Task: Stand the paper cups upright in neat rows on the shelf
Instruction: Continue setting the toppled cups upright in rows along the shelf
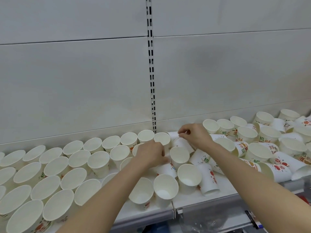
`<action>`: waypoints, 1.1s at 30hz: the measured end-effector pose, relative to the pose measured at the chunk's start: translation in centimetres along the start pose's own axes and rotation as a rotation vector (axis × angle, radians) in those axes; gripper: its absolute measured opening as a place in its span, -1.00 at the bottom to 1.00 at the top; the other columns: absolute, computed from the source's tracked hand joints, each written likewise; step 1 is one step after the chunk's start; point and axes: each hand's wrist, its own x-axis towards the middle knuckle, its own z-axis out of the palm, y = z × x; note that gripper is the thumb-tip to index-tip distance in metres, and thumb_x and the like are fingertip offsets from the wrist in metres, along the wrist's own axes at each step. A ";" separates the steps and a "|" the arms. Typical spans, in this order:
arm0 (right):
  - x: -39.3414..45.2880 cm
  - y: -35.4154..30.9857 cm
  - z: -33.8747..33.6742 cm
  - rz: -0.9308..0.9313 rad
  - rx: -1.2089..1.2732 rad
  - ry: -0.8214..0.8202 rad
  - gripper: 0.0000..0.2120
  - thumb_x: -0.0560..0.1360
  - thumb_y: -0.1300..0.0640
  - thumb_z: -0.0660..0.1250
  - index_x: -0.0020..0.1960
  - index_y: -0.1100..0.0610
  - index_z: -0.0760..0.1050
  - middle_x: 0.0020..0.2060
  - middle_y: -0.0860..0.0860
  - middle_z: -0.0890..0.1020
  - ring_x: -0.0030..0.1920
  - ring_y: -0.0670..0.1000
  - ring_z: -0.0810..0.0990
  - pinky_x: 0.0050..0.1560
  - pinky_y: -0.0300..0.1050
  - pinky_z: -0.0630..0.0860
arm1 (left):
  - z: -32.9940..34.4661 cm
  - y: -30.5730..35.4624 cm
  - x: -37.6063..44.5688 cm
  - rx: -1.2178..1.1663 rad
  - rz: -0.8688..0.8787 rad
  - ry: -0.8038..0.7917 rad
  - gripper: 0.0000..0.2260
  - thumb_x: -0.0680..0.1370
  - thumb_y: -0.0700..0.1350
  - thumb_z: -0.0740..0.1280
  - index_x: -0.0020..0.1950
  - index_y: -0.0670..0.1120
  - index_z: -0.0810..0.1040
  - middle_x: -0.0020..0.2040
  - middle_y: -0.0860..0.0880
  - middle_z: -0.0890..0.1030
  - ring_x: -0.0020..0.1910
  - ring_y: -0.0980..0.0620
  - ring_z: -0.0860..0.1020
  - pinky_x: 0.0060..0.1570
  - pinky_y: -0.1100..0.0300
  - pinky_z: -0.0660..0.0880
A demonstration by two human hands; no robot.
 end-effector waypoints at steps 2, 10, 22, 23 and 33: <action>0.2 1.4 -0.4 -0.010 -0.009 -0.015 -0.93 0.42 0.10 0.40 -0.17 -0.07 0.63 -0.21 -0.18 0.66 -0.19 -0.18 0.57 -0.06 -0.09 0.54 | 0.2 0.4 -0.1 -0.048 -0.037 -0.014 -0.81 0.46 0.09 0.39 -0.05 0.01 0.66 -0.08 0.02 0.66 -0.06 -0.01 0.60 -0.27 0.22 0.39; 1.2 3.8 -0.1 -0.168 -0.177 -0.045 -0.91 0.45 0.10 0.35 -0.10 0.01 0.63 -0.19 -0.06 0.64 -0.10 -0.01 0.54 -0.14 -0.10 0.46 | -0.4 -0.3 -1.5 -0.280 -0.275 0.074 -0.94 0.36 0.02 0.44 -0.24 0.09 0.61 -0.26 0.18 0.63 -0.16 0.15 0.59 -0.18 0.18 0.51; 5.3 4.6 1.6 -0.539 -0.280 -0.179 -0.70 0.48 0.19 0.31 0.20 0.05 0.55 0.11 0.01 0.61 0.14 0.10 0.48 0.19 0.02 0.37 | 0.7 1.4 -4.9 -0.005 -0.295 0.273 -0.89 0.46 0.07 0.38 -0.12 0.07 0.61 -0.14 0.14 0.64 -0.10 0.12 0.57 -0.33 0.25 0.34; 5.6 4.5 1.7 -0.548 -0.262 -0.207 -0.68 0.50 0.17 0.29 0.24 0.03 0.52 0.15 0.00 0.59 0.18 0.10 0.47 0.24 0.02 0.35 | 0.6 1.5 -5.0 -0.028 -0.300 0.251 -0.87 0.46 0.10 0.39 -0.11 0.08 0.62 -0.14 0.16 0.64 -0.10 0.14 0.56 -0.33 0.27 0.33; 6.9 4.6 1.9 -0.678 -0.340 -0.401 -0.63 0.50 0.24 0.23 0.25 -0.01 0.50 0.20 0.02 0.51 0.18 0.10 0.44 0.19 0.05 0.37 | -1.7 4.8 0.4 -0.066 -0.088 0.269 -0.79 0.51 0.14 0.36 0.12 0.16 0.61 -0.01 0.13 0.57 0.00 0.10 0.53 -0.16 0.21 0.36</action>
